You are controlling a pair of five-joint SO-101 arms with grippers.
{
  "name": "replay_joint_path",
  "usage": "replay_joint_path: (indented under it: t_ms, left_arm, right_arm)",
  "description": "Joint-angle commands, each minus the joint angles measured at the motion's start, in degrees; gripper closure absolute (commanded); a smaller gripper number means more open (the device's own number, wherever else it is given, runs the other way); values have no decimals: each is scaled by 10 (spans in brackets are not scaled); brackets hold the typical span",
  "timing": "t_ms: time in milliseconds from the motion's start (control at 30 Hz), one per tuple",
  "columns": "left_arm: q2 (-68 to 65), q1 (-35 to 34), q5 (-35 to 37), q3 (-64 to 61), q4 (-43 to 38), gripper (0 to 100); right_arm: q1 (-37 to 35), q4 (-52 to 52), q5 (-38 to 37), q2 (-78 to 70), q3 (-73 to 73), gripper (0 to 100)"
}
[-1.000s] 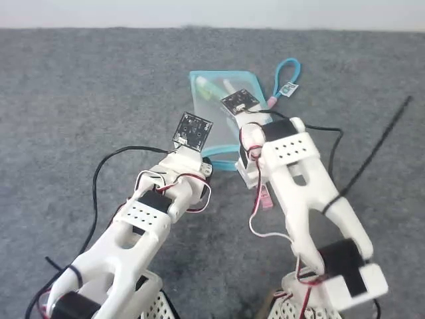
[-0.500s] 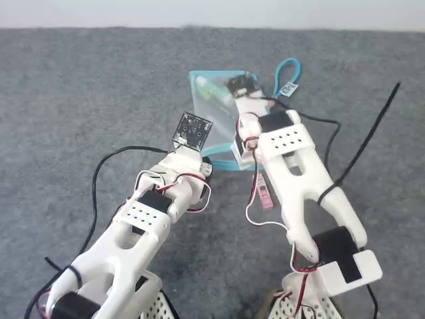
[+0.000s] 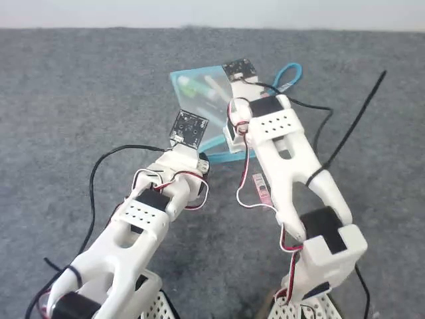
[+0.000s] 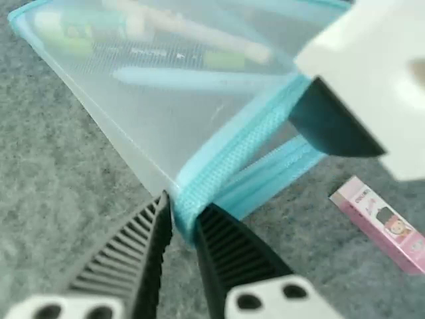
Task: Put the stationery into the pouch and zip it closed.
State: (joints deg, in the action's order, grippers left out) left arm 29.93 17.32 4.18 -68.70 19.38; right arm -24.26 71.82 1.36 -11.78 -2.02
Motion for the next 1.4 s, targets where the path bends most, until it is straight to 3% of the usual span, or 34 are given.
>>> replay_joint_path:
  t_ms: [0, 100, 533, 900, 1233, 1367]
  left_arm:
    - [13, 6, -7, 1, 1, 988]
    - [13, 5, -7, 1, 1, 988]
    - [13, 5, -7, 0, 1, 988]
    - [13, 5, -7, -1, 1, 988]
    - [13, 5, -7, 0, 1, 988]
    - [13, 5, -7, 0, 1, 988]
  right_arm:
    - [-27, 14, 11, 4, -65, 817]
    - [-26, 28, -4, 10, -70, 748]
    - [17, 190, -76, 98, -66, 779]
    - [-29, 83, -72, 21, -66, 779]
    - [-24, 19, -70, -82, -66, 779]
    - [16, 34, -71, -69, -79, 779]
